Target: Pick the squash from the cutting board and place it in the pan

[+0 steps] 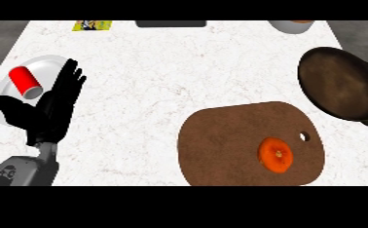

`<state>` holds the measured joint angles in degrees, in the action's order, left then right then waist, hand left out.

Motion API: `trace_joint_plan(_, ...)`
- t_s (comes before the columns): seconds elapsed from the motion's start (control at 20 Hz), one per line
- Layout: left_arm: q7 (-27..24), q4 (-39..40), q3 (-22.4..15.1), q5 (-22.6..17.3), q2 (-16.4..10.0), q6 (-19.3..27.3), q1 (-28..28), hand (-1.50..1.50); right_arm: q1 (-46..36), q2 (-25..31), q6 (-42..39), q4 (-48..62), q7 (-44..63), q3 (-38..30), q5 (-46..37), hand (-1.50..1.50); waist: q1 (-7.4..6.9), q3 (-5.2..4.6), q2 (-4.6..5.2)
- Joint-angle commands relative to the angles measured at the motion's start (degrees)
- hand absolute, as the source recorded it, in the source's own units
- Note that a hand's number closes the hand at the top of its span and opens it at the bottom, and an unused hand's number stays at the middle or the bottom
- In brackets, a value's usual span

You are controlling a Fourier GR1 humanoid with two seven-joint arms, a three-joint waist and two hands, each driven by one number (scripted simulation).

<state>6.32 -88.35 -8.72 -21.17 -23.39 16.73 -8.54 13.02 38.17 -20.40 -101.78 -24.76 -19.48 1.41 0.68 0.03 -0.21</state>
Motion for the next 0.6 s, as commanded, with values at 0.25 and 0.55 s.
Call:
trace_joint_plan(0.25,2.33,-0.76,0.52,0.76,0.01,-1.34,-0.27,0.00,-5.56,9.47,-4.83,-9.56,13.71,3.59,-8.89,-1.50,-1.22,-0.14,0.17)
trace_joint_plan(0.55,3.29,-1.15,-1.26,3.07,3.33,0.86,-2.28,0.00,-13.52,9.26,-7.69,-13.06,25.96,15.72,-17.32,-1.50,-1.60,-0.11,0.35)
